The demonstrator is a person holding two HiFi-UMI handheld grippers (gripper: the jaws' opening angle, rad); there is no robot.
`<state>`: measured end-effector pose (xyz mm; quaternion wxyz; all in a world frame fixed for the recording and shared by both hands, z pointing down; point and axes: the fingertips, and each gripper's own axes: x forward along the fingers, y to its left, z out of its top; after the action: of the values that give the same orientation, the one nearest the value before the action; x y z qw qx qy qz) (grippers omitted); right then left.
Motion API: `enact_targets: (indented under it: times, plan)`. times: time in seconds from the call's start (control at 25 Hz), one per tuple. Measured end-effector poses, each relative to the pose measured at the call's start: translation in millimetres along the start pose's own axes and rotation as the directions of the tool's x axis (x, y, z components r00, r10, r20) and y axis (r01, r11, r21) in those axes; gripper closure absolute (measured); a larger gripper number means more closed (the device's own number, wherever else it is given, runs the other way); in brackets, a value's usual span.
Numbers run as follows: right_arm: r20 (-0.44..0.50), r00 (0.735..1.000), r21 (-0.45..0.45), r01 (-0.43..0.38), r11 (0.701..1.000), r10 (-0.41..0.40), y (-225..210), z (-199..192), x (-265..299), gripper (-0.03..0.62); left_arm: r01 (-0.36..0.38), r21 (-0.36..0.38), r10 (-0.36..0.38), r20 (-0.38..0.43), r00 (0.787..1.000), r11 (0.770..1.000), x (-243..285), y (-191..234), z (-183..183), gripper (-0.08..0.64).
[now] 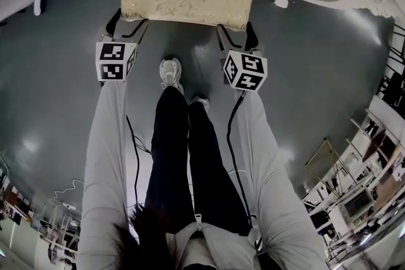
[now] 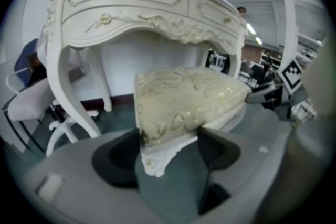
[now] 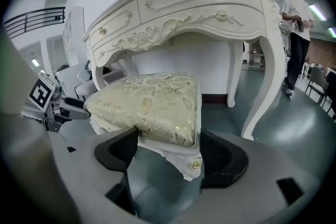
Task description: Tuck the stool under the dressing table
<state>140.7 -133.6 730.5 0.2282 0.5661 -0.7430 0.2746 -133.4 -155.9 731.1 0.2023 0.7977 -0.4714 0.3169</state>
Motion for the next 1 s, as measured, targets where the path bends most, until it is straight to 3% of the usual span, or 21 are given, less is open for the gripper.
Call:
enact_targets:
  times: [0.36,1.0]
  plan:
    - [0.006,0.999,0.027,0.034,0.999,-0.034,-12,38,35,0.218,0.029,0.029,-0.029,0.01,1.0,0.999,38,28,44,0.218]
    - [0.013,0.998,0.03,0.061,0.998,-0.062,-21,80,77,0.221,0.042,0.041,-0.043,0.03,0.999,0.998,74,60,83,0.218]
